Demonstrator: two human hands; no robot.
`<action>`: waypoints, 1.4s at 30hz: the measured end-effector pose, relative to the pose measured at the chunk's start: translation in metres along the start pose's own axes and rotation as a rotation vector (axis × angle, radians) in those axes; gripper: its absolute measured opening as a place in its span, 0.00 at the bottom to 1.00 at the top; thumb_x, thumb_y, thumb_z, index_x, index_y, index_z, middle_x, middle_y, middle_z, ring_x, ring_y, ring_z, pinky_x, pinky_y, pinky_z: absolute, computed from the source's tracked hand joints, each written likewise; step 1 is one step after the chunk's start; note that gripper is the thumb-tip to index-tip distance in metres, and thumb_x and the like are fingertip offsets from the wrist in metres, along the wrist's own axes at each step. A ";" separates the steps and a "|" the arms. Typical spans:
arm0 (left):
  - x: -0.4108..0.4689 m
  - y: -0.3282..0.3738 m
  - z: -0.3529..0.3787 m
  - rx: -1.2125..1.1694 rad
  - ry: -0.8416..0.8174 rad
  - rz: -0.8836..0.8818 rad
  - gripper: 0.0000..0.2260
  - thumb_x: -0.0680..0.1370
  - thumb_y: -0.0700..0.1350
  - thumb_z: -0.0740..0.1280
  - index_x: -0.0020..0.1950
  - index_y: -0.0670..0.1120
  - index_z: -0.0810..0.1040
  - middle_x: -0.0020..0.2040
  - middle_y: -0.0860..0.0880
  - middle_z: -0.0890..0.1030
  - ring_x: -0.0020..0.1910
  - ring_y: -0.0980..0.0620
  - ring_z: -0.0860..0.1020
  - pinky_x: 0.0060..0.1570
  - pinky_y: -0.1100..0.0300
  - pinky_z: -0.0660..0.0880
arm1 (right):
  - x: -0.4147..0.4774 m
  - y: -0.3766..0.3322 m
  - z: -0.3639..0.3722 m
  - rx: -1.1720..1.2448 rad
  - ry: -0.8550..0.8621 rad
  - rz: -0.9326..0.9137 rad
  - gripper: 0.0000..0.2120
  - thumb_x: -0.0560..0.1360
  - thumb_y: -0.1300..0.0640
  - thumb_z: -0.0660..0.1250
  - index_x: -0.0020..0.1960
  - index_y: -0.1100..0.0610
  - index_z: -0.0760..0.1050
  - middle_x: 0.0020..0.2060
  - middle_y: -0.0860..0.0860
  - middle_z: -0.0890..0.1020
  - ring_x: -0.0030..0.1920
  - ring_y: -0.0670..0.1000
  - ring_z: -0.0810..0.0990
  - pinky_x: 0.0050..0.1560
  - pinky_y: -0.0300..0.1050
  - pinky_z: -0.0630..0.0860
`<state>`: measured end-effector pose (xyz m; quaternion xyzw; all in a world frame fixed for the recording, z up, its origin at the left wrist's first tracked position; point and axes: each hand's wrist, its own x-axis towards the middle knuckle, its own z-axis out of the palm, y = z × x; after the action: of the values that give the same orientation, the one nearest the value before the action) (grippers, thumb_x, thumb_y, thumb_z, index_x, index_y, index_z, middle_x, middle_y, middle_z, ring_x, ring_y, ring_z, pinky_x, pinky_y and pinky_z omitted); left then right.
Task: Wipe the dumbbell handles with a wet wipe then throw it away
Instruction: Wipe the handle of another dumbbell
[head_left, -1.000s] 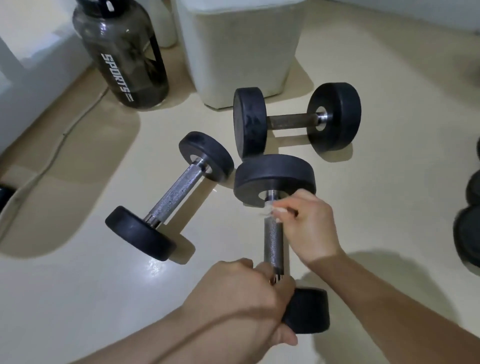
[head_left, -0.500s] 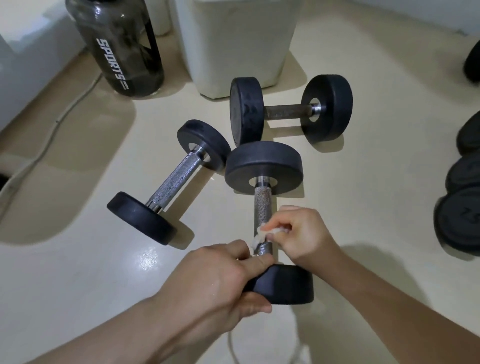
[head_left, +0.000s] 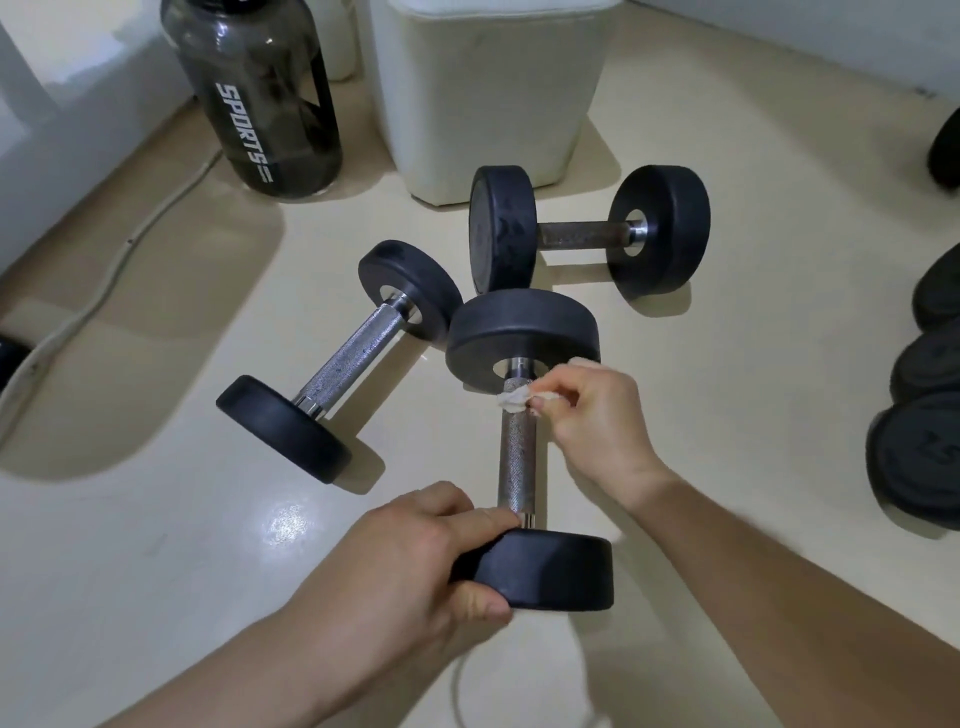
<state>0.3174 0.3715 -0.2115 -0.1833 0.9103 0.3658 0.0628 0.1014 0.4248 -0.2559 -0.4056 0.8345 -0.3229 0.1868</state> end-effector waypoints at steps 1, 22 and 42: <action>-0.003 -0.002 -0.001 -0.027 -0.002 -0.006 0.26 0.66 0.66 0.60 0.63 0.73 0.55 0.52 0.61 0.72 0.48 0.62 0.70 0.46 0.76 0.65 | -0.008 0.003 0.003 0.020 -0.007 0.004 0.08 0.70 0.61 0.70 0.37 0.49 0.81 0.34 0.46 0.77 0.36 0.45 0.75 0.37 0.44 0.74; -0.038 -0.039 -0.009 -0.180 0.061 0.001 0.40 0.70 0.31 0.65 0.69 0.69 0.58 0.67 0.74 0.63 0.65 0.71 0.65 0.59 0.77 0.63 | -0.028 -0.035 0.019 -0.059 -0.339 -0.338 0.07 0.70 0.64 0.68 0.40 0.56 0.84 0.34 0.43 0.74 0.37 0.45 0.74 0.41 0.36 0.70; -0.038 -0.049 -0.011 -0.346 0.076 -0.042 0.35 0.71 0.28 0.64 0.64 0.65 0.69 0.58 0.63 0.76 0.57 0.58 0.75 0.53 0.63 0.72 | -0.016 -0.032 0.023 0.094 -0.249 -0.112 0.06 0.68 0.66 0.72 0.37 0.57 0.82 0.35 0.49 0.79 0.37 0.45 0.77 0.39 0.32 0.71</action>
<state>0.3711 0.3426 -0.2256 -0.2238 0.8315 0.5084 0.0034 0.1425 0.4142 -0.2500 -0.4793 0.7649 -0.3187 0.2893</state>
